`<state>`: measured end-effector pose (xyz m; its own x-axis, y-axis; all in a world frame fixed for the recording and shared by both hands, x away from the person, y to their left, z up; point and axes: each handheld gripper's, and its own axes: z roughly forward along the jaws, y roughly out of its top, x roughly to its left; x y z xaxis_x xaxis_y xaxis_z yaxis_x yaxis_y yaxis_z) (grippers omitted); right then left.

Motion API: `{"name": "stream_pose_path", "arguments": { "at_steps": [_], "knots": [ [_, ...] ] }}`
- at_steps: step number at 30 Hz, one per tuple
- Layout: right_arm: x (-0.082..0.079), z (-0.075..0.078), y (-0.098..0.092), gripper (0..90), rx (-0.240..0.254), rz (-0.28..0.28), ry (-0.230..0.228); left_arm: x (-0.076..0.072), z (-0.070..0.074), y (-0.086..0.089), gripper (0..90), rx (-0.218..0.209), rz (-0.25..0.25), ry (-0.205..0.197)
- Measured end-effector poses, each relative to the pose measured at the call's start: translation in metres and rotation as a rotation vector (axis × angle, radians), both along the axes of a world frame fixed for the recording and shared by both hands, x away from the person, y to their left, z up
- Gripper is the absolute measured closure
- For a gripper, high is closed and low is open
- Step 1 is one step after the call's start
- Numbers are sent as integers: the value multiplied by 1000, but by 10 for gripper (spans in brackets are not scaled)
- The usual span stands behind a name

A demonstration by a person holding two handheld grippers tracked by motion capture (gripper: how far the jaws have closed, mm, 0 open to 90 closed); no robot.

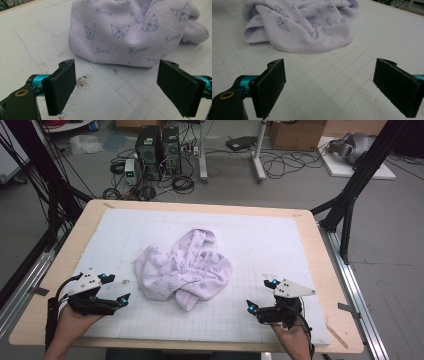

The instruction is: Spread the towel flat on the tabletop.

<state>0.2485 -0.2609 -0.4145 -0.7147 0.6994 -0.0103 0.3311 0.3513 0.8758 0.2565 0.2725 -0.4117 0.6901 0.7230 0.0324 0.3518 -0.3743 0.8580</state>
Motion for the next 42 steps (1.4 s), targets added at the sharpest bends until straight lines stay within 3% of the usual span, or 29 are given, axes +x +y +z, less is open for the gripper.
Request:
{"name": "stream_pose_path", "arguments": {
  "at_steps": [17,23,31,37,42],
  "knots": [
    [0,-1,0,101,6,2,6,4,0,-1,162,-11,-9,7],
    [4,2,1,101,48,-1,17,3,0,0,163,-9,-11,9],
    [20,14,20,102,44,40,44,2,6,2,165,-27,-11,7],
    [37,27,44,106,38,92,61,14,22,-4,166,-27,-29,4],
    [50,29,66,107,16,133,79,30,31,-15,173,-13,-54,9]
  ]
}}
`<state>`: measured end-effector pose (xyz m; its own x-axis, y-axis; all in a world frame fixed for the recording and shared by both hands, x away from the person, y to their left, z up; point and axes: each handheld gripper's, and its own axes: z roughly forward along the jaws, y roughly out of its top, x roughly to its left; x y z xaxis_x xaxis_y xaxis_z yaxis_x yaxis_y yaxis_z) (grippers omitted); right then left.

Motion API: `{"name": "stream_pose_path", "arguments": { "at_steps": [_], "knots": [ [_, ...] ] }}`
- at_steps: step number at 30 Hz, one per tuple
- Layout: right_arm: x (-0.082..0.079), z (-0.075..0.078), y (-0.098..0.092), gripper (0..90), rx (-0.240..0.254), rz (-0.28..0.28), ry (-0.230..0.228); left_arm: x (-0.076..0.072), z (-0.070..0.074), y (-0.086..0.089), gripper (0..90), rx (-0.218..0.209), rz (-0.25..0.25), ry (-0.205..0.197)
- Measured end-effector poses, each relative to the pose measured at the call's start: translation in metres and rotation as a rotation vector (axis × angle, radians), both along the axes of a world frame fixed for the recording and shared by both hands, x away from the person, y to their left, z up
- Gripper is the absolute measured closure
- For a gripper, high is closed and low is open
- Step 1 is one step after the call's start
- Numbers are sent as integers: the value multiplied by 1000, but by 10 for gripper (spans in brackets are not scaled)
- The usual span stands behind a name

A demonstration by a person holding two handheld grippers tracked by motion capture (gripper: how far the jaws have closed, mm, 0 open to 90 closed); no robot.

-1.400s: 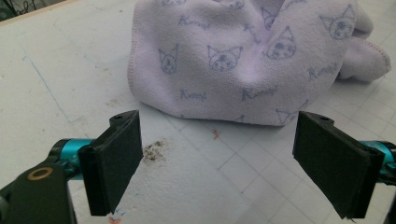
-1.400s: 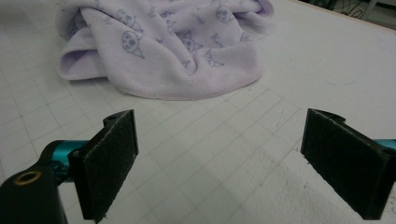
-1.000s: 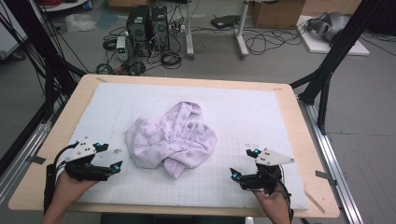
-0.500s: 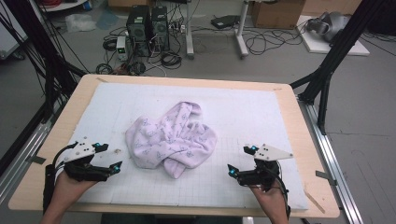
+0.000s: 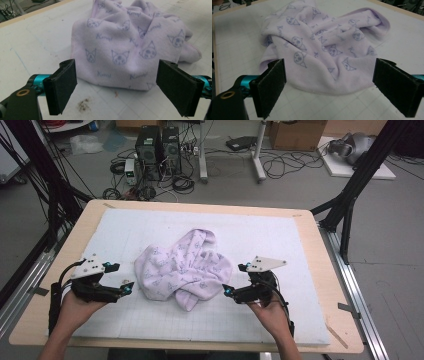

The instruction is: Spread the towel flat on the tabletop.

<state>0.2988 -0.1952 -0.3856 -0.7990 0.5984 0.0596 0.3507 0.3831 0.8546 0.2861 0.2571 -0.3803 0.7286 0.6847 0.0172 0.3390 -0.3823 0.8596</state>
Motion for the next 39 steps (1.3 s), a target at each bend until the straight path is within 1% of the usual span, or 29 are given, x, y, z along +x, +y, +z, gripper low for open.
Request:
{"name": "stream_pose_path", "arguments": {
  "at_steps": [2,5,6,7,11,12,13,14,16,18,20,21,22,23,24,25,26,28,30,31,33,36,37,39],
  "knots": [
    [4,-2,7,155,-8,19,0,6,2,-7,176,10,-14,2],
    [8,-5,17,159,-18,39,16,17,2,-17,183,23,-32,14],
    [11,-7,20,159,-16,45,25,21,1,-21,185,19,-38,23],
    [12,-9,24,161,-13,50,46,25,-1,-24,189,22,-48,31],
    [20,-17,37,190,-28,80,76,39,-10,-39,221,39,-71,66],
    [21,-20,40,196,-32,86,88,43,-12,-42,238,52,-75,72],
    [23,-22,44,212,-40,94,93,46,-15,-46,260,58,-76,82],
    [24,-25,48,226,-46,103,107,50,-18,-49,280,63,-81,93],
    [28,-30,55,245,-59,118,118,55,-23,-53,329,81,-90,108],
    [30,-35,61,290,-74,136,134,58,-28,-57,392,107,-106,122],
    [32,-40,67,332,-96,149,146,60,-33,-60,456,133,-110,141],
    [33,-42,70,364,-105,155,159,61,-35,-61,482,146,-112,153],
    [34,-45,73,394,-115,164,163,61,-37,-62,523,153,-113,160],
    [34,-45,73,394,-115,164,163,61,-37,-62,565,153,-113,160],
    [35,-48,77,471,-131,172,176,61,-41,-63,626,173,-112,165],
    [35,-49,79,511,-138,176,177,61,-43,-64,679,172,-114,173],
    [35,-50,80,574,-143,173,184,60,-44,-64,736,179,-113,174],
    [35,-51,81,689,-156,181,187,60,-45,-64,812,180,-112,175],
    [35,-51,82,765,-172,186,190,60,-45,-63,833,167,-110,183],
    [35,-51,82,780,-176,184,192,59,-45,-62,838,160,-105,188],
    [34,-49,81,797,-179,189,187,57,-43,-60,843,146,-97,189],
    [33,-43,75,803,-155,189,171,52,-36,-55,845,118,-87,187],
    [32,-40,73,803,-148,188,173,48,-33,-52,845,114,-84,183],
    [30,-33,67,803,-138,194,158,39,-26,-48,845,97,-84,174]
  ]
}}
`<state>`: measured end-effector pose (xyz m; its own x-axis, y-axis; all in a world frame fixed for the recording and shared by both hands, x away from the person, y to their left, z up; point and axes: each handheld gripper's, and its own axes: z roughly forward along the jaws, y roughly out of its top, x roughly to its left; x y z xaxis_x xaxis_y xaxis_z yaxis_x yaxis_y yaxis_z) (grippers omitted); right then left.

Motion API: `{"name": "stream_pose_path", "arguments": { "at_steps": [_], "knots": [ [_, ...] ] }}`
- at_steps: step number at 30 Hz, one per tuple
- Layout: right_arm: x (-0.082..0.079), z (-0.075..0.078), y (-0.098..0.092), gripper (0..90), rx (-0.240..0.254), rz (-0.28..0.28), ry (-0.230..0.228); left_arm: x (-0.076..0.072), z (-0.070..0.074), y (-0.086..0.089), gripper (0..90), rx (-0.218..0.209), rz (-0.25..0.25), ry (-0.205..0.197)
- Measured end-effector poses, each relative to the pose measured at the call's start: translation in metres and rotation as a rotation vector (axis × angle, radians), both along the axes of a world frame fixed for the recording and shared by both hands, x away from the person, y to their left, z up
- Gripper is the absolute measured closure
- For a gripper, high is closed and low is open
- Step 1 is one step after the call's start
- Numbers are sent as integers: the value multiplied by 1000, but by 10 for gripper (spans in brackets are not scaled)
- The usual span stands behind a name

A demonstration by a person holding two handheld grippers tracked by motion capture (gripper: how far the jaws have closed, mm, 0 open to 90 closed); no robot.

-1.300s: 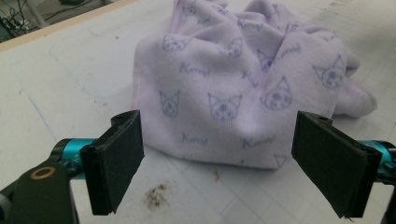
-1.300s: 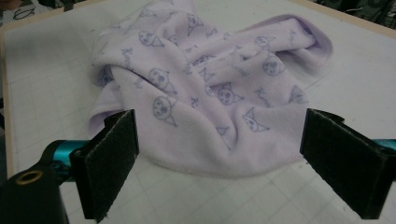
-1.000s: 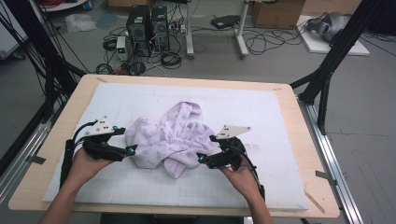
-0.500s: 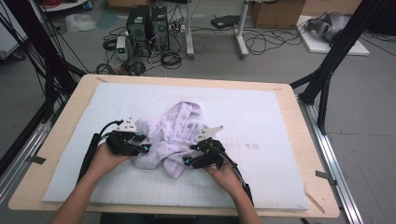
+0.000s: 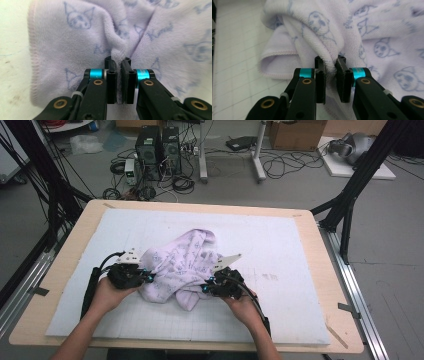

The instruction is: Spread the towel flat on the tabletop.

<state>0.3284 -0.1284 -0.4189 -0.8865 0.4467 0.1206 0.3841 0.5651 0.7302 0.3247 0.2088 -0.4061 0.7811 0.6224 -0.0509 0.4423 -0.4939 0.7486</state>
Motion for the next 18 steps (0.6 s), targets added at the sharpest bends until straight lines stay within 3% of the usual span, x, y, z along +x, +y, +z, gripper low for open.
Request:
{"name": "stream_pose_path", "arguments": {
  "at_steps": [1,3,7,14,16,18],
  "knots": [
    [0,0,0,803,0,0,0,0,0,0,845,0,0,0],
    [-4,12,-10,803,23,19,-14,-20,9,3,845,-28,-15,-12],
    [-15,24,-20,803,21,63,-9,-50,14,4,845,-50,-45,-14],
    [-43,17,-29,802,-22,121,22,-88,3,1,835,-73,-109,40],
    [-46,12,-31,780,-35,124,33,-91,3,0,759,-71,-127,57],
    [-45,9,-33,631,-19,111,52,-89,8,0,644,-70,-133,61]
  ]
}}
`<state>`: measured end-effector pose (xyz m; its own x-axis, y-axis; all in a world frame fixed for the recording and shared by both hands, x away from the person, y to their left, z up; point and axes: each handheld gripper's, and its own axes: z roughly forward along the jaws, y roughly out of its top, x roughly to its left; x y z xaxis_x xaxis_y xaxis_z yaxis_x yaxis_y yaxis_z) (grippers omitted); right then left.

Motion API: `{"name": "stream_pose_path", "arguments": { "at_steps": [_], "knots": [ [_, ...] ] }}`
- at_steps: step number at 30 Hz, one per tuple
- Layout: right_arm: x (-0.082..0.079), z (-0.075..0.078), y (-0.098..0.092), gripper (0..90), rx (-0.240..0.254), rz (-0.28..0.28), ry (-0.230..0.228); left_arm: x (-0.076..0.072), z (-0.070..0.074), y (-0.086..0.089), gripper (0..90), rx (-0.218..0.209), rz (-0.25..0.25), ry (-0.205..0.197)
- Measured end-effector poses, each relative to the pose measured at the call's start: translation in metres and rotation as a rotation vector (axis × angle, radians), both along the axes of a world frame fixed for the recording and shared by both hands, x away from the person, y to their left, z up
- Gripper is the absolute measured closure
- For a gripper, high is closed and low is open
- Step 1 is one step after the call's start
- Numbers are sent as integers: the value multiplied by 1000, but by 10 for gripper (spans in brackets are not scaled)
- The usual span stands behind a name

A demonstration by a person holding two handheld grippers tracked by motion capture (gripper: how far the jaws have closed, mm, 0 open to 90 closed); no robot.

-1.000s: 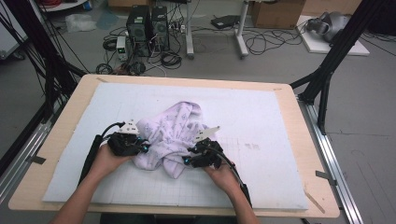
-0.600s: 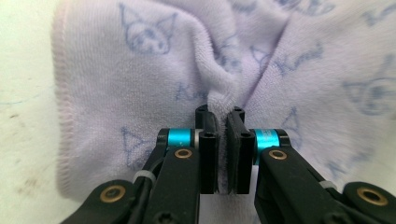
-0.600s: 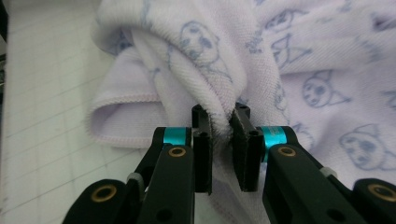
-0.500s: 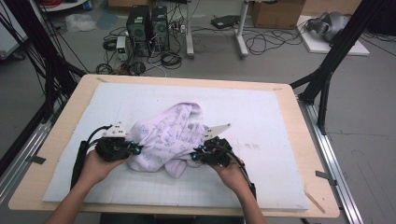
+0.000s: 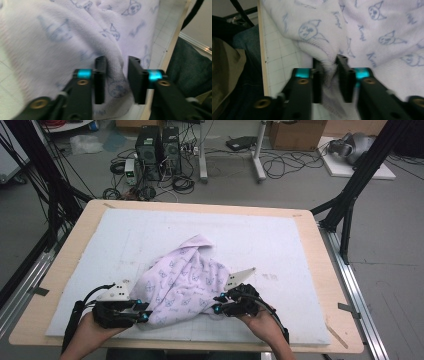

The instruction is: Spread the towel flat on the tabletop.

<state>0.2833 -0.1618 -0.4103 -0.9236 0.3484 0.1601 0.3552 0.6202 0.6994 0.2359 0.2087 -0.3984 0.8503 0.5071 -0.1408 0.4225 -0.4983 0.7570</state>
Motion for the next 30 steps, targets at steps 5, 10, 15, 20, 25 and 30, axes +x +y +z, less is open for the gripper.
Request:
{"name": "stream_pose_path", "arguments": {
  "at_steps": [5,10,15,20,25,30],
  "knots": [
    [8,12,-9,542,87,-40,5,9,17,3,505,-26,11,-26],
    [22,22,-14,456,105,-91,-18,38,40,-1,471,-55,25,-65],
    [22,33,-23,429,129,-110,-54,61,44,-14,472,-27,8,-81],
    [35,26,-28,430,59,-210,-84,88,29,-28,475,40,30,-61],
    [53,9,-21,449,-16,-253,-89,108,11,-38,478,107,57,-25],
    [69,-9,-9,490,-79,-258,-83,121,-9,-42,545,191,62,27]
  ]
}}
